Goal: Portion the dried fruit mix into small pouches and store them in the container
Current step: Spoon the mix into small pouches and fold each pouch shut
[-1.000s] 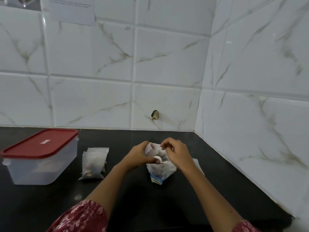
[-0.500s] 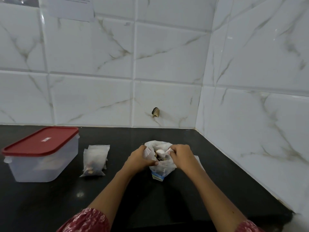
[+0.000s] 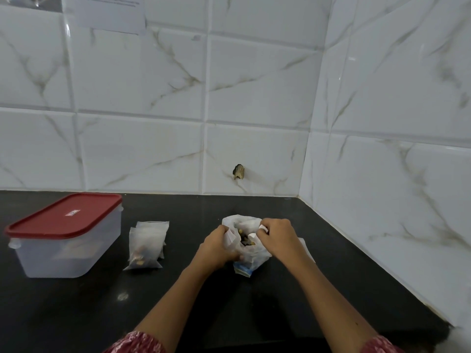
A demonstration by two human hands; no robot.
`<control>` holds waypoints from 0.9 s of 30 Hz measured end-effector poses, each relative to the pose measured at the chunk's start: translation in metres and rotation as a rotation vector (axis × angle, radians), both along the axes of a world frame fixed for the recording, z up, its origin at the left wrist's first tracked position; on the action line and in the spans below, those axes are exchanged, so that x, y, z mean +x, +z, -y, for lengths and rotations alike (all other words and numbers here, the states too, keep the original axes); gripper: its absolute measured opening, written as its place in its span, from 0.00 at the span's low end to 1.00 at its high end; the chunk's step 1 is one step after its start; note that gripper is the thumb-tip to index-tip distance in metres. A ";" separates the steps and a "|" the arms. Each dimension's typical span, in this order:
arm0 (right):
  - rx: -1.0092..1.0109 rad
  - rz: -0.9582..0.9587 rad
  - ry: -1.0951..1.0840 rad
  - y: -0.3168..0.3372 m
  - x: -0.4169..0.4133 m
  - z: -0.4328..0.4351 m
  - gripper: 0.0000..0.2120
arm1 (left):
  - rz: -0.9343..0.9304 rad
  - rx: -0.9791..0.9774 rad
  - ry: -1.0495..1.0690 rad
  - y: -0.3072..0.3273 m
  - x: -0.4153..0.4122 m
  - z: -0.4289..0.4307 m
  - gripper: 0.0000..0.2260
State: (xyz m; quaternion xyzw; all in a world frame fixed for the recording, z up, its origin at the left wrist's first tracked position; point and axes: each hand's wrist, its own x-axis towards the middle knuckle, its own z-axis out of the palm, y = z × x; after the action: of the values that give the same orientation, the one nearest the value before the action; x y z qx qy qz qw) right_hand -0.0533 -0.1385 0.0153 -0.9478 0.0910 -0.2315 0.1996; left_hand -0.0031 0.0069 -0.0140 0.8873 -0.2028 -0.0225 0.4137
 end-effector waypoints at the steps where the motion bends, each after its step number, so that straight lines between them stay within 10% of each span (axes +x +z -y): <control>1: 0.015 -0.008 0.012 0.000 0.001 0.000 0.11 | 0.006 0.002 0.005 -0.001 -0.001 0.001 0.20; 8: 0.025 -0.104 0.090 0.000 0.004 -0.001 0.14 | -0.033 -0.110 0.016 -0.015 -0.006 0.001 0.30; 12: 0.092 -0.126 0.082 -0.003 0.005 0.000 0.14 | 0.001 -0.152 0.025 -0.017 -0.010 0.004 0.17; 27: 1.199 -0.036 -0.113 -0.022 0.009 0.026 0.11 | 0.102 -0.255 0.011 -0.038 -0.008 0.004 0.28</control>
State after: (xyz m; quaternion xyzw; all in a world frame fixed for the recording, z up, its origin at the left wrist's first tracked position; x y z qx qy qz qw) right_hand -0.0447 -0.1648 -0.0063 -0.6674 0.2593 -0.1339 0.6851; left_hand -0.0112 0.0025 -0.0517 0.8286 -0.2197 0.0507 0.5124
